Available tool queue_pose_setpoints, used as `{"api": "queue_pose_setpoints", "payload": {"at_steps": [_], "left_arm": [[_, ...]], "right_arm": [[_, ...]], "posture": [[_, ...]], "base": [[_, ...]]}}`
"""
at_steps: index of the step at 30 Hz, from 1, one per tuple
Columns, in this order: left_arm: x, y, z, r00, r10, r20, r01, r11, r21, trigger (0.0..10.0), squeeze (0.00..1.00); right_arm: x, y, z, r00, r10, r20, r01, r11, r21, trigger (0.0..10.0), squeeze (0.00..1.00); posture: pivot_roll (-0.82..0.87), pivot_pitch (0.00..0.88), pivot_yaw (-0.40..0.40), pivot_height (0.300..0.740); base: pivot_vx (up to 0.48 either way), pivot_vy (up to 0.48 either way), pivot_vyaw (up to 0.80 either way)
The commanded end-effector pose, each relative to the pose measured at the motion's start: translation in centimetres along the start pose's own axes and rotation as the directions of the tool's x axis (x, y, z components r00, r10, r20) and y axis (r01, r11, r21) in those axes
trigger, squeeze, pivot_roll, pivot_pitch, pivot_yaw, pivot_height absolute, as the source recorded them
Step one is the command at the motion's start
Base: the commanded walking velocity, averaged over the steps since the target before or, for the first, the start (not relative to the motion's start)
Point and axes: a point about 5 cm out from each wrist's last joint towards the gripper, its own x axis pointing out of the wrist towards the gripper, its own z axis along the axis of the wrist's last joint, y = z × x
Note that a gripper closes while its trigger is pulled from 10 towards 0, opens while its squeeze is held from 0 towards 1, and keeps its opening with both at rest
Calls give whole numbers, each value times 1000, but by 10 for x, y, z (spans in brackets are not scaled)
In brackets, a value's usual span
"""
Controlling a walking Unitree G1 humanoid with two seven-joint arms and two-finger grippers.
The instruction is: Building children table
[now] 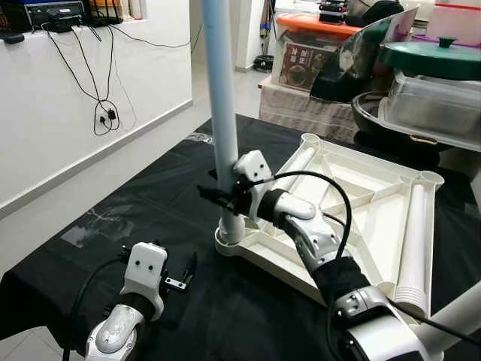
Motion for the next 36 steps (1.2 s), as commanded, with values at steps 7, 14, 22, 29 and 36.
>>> {"api": "queue_pose_setpoints", "payload": {"at_steps": [7, 14, 22, 29, 36], "left_arm": [[3, 0, 0, 1000, -11, 4, 11, 1000, 19, 10000, 0], [2, 1, -1, 1000, -7, -1, 7, 1000, 17, 10000, 0], [2, 1, -1, 1000, -2, -3, 2, 1000, 13, 10000, 0], [2, 1, -3, 1000, -2, -10, 2, 1000, 10, 10000, 0], [1, 1, -4, 1000, 6, -14, -6, 1000, 4, 10000, 0]], "right_arm": [[1, 22, -18, 997, 63, -42, -63, 998, 17, 10000, 0], [2, 24, -21, 995, 83, -62, -76, 991, 109, 10000, 0], [-2, 30, -15, 978, 200, -63, -191, 973, 127, 10000, 0], [-2, 4, -11, 979, 197, -59, -185, 969, 164, 10000, 0], [-5, -11, -12, 984, 167, -59, -151, 963, 222, 10000, 0]], "posture": [[105, 0, -83, 740], [109, 0, -88, 740], [109, 0, -91, 740], [116, 0, -98, 740], [119, 0, -106, 740]], "base": [[0, 0, 0], [0, 0, 0], [0, 0, 0], [0, 0, 0], [0, 0, 0]]}}
